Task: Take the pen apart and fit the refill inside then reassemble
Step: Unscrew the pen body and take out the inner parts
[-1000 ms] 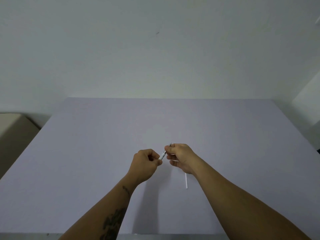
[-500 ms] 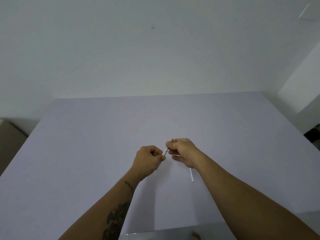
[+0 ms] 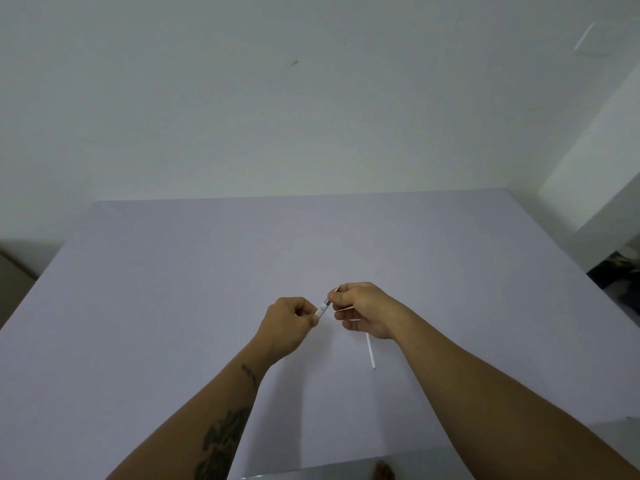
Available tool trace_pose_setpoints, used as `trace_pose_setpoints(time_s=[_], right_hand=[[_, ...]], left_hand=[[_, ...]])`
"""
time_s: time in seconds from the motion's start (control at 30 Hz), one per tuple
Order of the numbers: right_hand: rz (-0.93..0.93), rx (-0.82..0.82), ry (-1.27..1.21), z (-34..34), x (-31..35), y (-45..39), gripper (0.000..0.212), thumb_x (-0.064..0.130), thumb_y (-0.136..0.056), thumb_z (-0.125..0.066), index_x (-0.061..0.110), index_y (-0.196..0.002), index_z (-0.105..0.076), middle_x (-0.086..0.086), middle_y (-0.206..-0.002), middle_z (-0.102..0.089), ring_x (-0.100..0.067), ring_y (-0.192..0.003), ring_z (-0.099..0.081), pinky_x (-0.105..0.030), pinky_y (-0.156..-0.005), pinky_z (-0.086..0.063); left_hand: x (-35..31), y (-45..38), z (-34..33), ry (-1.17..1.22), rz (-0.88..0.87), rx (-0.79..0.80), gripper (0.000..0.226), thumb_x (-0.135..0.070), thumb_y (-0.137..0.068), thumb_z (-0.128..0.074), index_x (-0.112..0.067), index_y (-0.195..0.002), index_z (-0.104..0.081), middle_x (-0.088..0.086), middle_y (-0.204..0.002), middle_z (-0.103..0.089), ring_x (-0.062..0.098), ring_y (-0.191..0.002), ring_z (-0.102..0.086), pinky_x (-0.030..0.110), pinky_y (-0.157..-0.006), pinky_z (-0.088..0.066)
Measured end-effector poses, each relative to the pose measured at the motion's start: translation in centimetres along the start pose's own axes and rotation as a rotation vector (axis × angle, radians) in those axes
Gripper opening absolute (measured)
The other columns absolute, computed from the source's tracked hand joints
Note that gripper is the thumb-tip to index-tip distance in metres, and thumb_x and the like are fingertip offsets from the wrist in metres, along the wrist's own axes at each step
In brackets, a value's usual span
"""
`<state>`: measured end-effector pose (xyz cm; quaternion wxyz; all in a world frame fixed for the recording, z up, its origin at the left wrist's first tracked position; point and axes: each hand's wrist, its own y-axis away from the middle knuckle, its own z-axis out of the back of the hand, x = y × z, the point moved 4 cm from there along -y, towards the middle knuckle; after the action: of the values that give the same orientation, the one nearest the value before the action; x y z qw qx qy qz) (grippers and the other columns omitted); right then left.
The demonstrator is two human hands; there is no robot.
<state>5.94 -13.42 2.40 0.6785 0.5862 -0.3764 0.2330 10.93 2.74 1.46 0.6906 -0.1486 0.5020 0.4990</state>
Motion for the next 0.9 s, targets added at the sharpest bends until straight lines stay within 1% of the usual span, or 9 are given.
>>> trace_pose_setpoints(time_s=[0.1, 0.2, 0.27, 0.37, 0.43, 0.53, 0.67, 0.8, 0.9], right_hand=[[0.027, -0.049, -0.010, 0.1, 0.1, -0.4, 0.007, 0.012, -0.092, -0.068, 0.007, -0.092, -0.073, -0.004, -0.082, -0.065, -0.018, -0.076, -0.060, -0.030, -0.070, -0.050], [0.033, -0.023, -0.023, 0.0, 0.5, -0.6, 0.014, 0.005, -0.095, -0.062, 0.010, -0.093, -0.075, -0.005, -0.086, -0.069, -0.018, -0.080, -0.062, -0.030, -0.071, -0.052], [0.037, 0.002, -0.008, 0.0, 0.9, -0.6, 0.020, 0.004, -0.096, -0.059, 0.013, -0.092, -0.076, -0.004, -0.089, -0.070, -0.018, -0.082, -0.062, -0.031, -0.073, -0.052], [0.033, 0.007, -0.013, 0.0, 1.3, -0.7, 0.012, 0.007, -0.092, -0.065, 0.013, -0.097, -0.074, -0.005, -0.092, -0.069, -0.019, -0.081, -0.062, -0.032, -0.073, -0.053], [0.009, -0.002, -0.002, 0.2, 1.2, -0.7, 0.007, 0.013, -0.090, -0.069, 0.011, -0.095, -0.074, -0.006, -0.092, -0.066, -0.019, -0.079, -0.062, -0.032, -0.073, -0.053], [0.005, -0.037, 0.031, 0.4, 1.0, -0.7, 0.011, 0.019, -0.091, -0.070, 0.009, -0.091, -0.074, -0.007, -0.090, -0.065, -0.018, -0.077, -0.062, -0.031, -0.073, -0.054], [0.031, -0.049, -0.004, 0.4, 0.7, -0.5, 0.009, 0.012, -0.093, -0.066, 0.008, -0.095, -0.074, -0.006, -0.090, -0.067, -0.018, -0.080, -0.061, -0.032, -0.077, -0.053], [0.016, -0.012, -0.030, 0.5, 0.4, -0.2, 0.015, 0.007, -0.096, -0.061, 0.012, -0.099, -0.075, -0.005, -0.094, -0.070, -0.020, -0.086, -0.063, -0.033, -0.080, -0.054], [-0.011, 0.001, -0.052, 0.5, 0.2, -0.1, 0.010, 0.014, -0.094, -0.065, 0.011, -0.101, -0.072, -0.007, -0.097, -0.067, -0.022, -0.088, -0.062, -0.034, -0.079, -0.052]], left_hand=[[-0.1, 0.0, 0.2, 0.004, 0.005, -0.010, 0.015, -0.017, -0.083, -0.068, -0.022, -0.068, -0.068, -0.004, -0.064, -0.060, 0.008, -0.051, -0.050, 0.015, -0.044, -0.040], [-0.4, -0.1, 0.4, 0.007, 0.000, -0.011, 0.016, -0.016, -0.084, -0.067, -0.021, -0.069, -0.068, -0.002, -0.065, -0.062, 0.000, -0.043, -0.050, 0.008, -0.038, -0.038], [-0.5, -0.1, 0.5, 0.000, -0.009, -0.016, 0.016, -0.016, -0.086, -0.067, -0.021, -0.070, -0.069, 0.000, -0.066, -0.064, 0.001, -0.045, -0.052, 0.006, -0.038, -0.037], [-0.7, -0.2, 0.4, -0.007, -0.016, -0.033, 0.014, -0.018, -0.087, -0.067, -0.020, -0.074, -0.070, 0.001, -0.069, -0.066, 0.005, -0.051, -0.054, 0.004, -0.039, -0.038], [-0.8, -0.2, 0.3, -0.008, -0.015, -0.032, 0.011, -0.019, -0.086, -0.068, -0.017, -0.076, -0.071, 0.001, -0.070, -0.066, 0.006, -0.051, -0.054, 0.004, -0.039, -0.038], [-1.1, -0.3, 0.2, -0.013, -0.020, -0.017, 0.008, -0.018, -0.086, -0.069, -0.016, -0.078, -0.070, 0.000, -0.069, -0.064, 0.006, -0.051, -0.054, 0.004, -0.039, -0.037], [-1.3, -0.3, 0.1, -0.017, -0.020, 0.004, 0.010, -0.016, -0.085, -0.071, -0.017, -0.075, -0.068, -0.001, -0.067, -0.061, 0.008, -0.054, -0.053, 0.006, -0.040, -0.039], [-1.2, -0.1, -0.1, -0.036, -0.021, 0.020, 0.012, -0.016, -0.085, -0.071, -0.018, -0.074, -0.068, -0.002, -0.067, -0.061, 0.009, -0.057, -0.053, 0.014, -0.048, -0.041], [-1.2, -0.2, -0.1, -0.041, -0.021, 0.019, 0.010, -0.016, -0.085, -0.071, -0.017, -0.075, -0.069, -0.001, -0.069, -0.063, 0.010, -0.060, -0.055, 0.018, -0.053, -0.042]])
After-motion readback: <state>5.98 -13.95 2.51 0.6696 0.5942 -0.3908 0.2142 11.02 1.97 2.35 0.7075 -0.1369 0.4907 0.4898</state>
